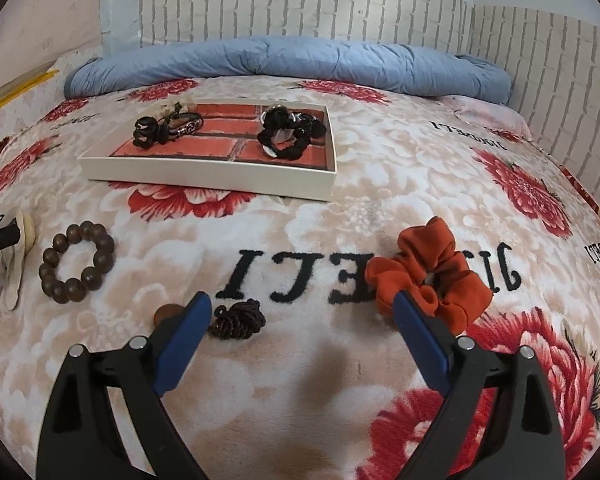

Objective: Organize jewelry
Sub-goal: 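Move left tool to cream fabric snap clip while right tool approaches small black hair tie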

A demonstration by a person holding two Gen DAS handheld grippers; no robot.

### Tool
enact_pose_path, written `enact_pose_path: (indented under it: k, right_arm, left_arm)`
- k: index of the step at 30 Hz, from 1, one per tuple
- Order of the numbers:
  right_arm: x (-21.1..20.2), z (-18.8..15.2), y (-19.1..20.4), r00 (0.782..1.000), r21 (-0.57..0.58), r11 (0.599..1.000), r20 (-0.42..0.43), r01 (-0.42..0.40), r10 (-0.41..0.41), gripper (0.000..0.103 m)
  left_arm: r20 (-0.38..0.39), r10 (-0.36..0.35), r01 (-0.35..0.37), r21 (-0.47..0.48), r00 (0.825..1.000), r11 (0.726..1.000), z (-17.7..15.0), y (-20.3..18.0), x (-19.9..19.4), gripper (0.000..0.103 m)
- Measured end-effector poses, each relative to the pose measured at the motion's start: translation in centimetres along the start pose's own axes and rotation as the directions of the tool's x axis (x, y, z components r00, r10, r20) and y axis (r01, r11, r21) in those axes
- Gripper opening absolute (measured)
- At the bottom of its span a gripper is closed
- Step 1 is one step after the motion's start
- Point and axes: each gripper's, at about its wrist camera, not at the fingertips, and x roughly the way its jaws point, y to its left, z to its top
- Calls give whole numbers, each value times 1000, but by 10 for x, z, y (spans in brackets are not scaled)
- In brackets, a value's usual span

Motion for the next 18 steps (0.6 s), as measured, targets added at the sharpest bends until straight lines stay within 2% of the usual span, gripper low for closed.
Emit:
enact_pose_path:
  k: [12,14,18]
  right_arm:
    - [15,0,9,997,-25,1000,-73,-2,0,88]
    - [18,0,9,996,-19,1000,-88,-11,9,80]
    - [23,1,6,991,33,998,-115,-60,63,72]
  left_arm:
    - [-44,-2,1,-14,999,1000,1,-1,20,98]
    - [-46,-3,2,-17,999,1000,2,0,22,98]
    - [-54,1,-1,-9,999,1000,3,-2,27,98]
